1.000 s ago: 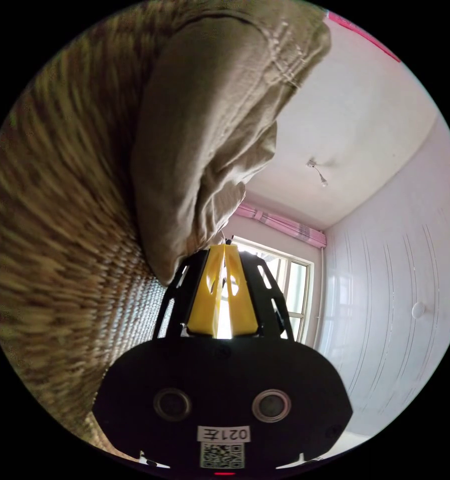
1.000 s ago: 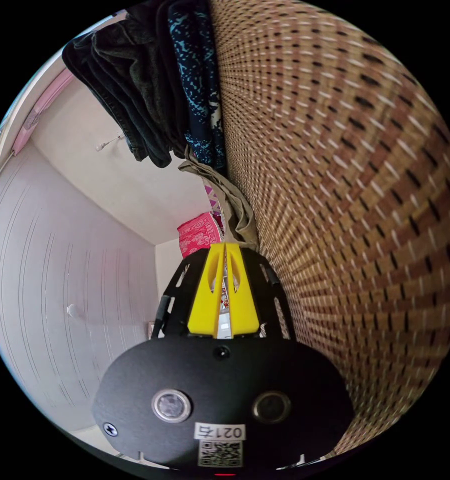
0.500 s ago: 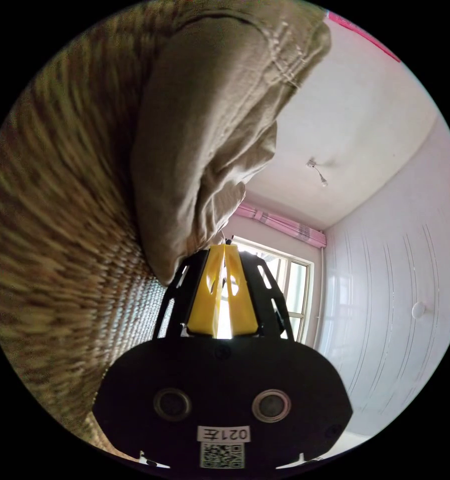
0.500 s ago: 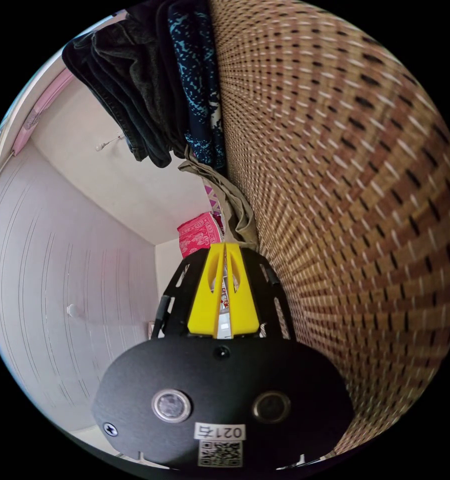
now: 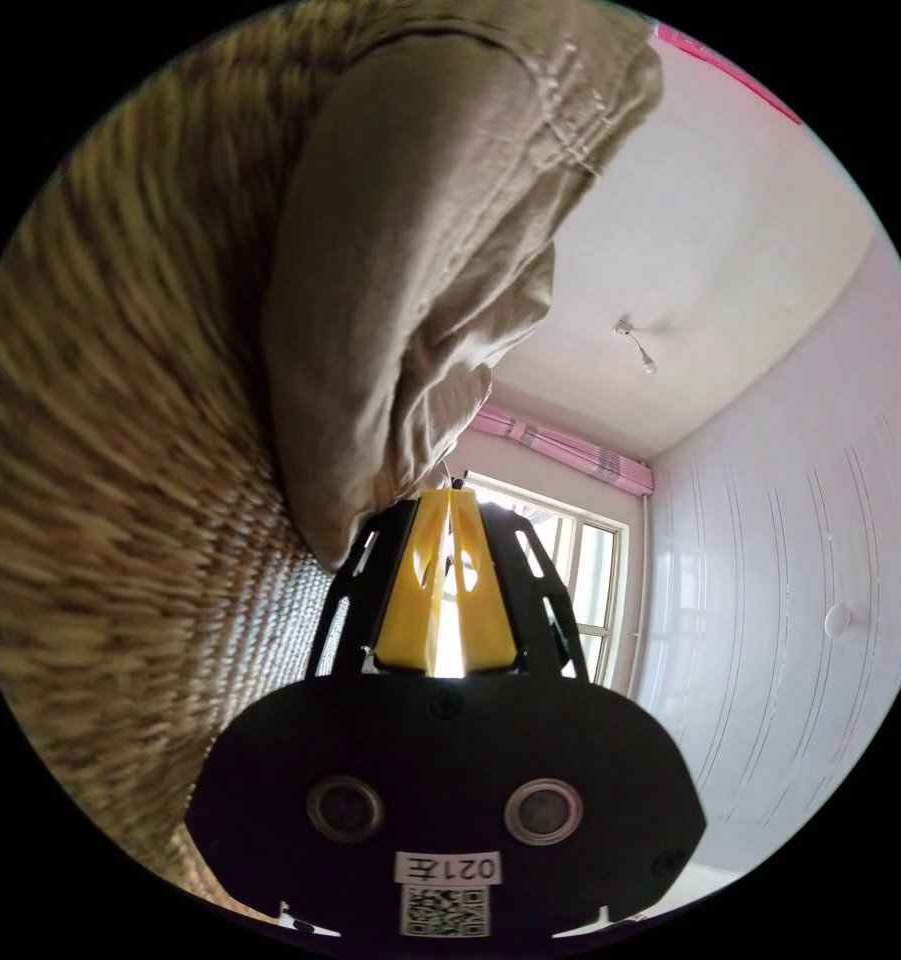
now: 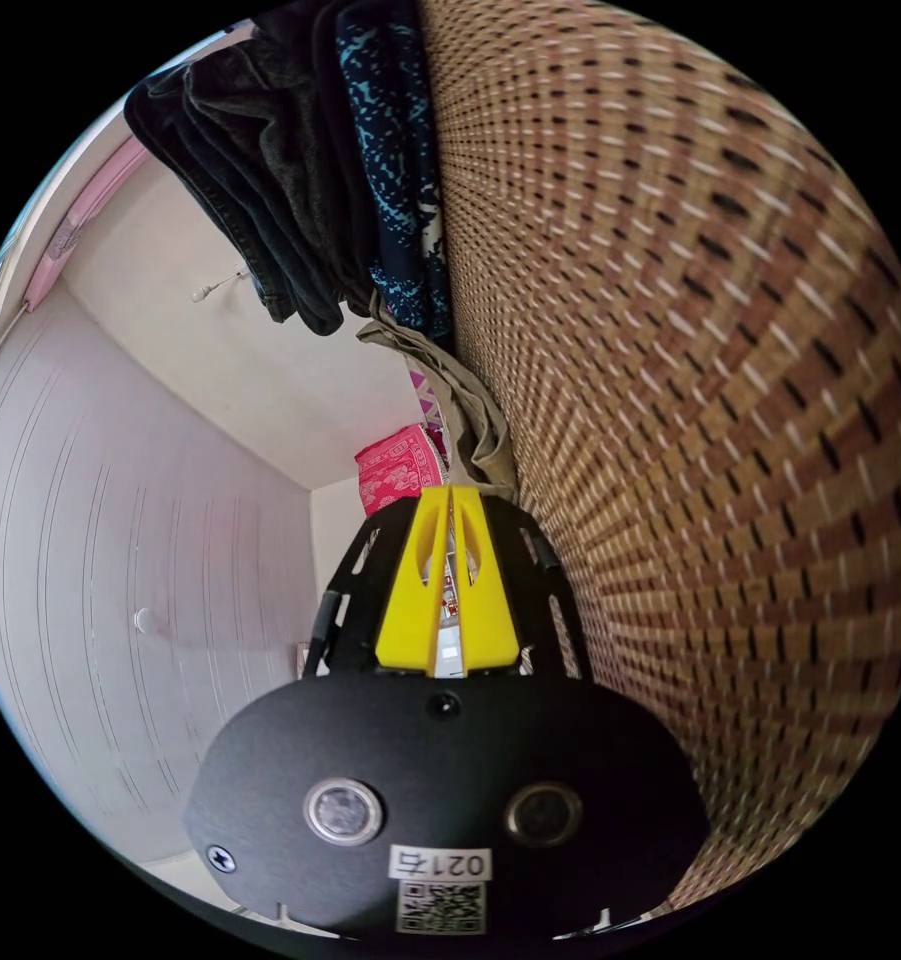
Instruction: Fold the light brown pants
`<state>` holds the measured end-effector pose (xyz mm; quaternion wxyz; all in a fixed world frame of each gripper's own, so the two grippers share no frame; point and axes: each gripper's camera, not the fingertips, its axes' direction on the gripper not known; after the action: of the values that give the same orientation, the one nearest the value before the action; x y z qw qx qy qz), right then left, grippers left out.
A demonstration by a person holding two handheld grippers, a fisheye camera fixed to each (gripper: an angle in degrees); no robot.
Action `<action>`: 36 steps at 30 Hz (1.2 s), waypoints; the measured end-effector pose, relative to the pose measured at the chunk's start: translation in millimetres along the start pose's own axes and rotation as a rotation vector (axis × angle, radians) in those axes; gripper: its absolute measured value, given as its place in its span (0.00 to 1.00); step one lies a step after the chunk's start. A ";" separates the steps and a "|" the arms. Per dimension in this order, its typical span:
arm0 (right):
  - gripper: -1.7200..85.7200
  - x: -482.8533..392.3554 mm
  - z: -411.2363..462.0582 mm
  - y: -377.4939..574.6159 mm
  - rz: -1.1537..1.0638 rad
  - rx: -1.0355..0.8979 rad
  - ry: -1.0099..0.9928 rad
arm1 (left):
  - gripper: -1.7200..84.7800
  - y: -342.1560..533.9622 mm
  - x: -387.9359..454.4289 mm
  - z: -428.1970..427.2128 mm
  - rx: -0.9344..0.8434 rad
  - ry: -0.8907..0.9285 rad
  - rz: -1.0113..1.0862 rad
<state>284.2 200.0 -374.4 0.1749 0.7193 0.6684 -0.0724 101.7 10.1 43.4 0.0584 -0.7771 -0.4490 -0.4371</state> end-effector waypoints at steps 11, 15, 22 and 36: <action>0.01 1.6 19.5 16.8 0.002 0.000 -0.001 | 0.01 5.4 -3.9 3.6 -0.001 0.001 -0.001; 0.01 1.9 26.0 22.1 0.002 -0.001 -0.002 | 0.01 6.6 -4.2 4.4 -0.001 0.001 -0.001; 0.01 1.4 34.1 28.4 0.003 -0.001 -0.003 | 0.01 7.3 -2.7 4.8 -0.001 0.001 -0.002; 0.01 -8.2 39.4 30.4 0.006 -0.001 -0.005 | 0.01 1.9 12.2 -0.1 -0.002 0.002 -0.004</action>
<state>318.5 177.2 -403.5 0.1773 0.7208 0.6660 -0.0733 105.7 16.9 52.9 0.0573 -0.7759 -0.4500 -0.4384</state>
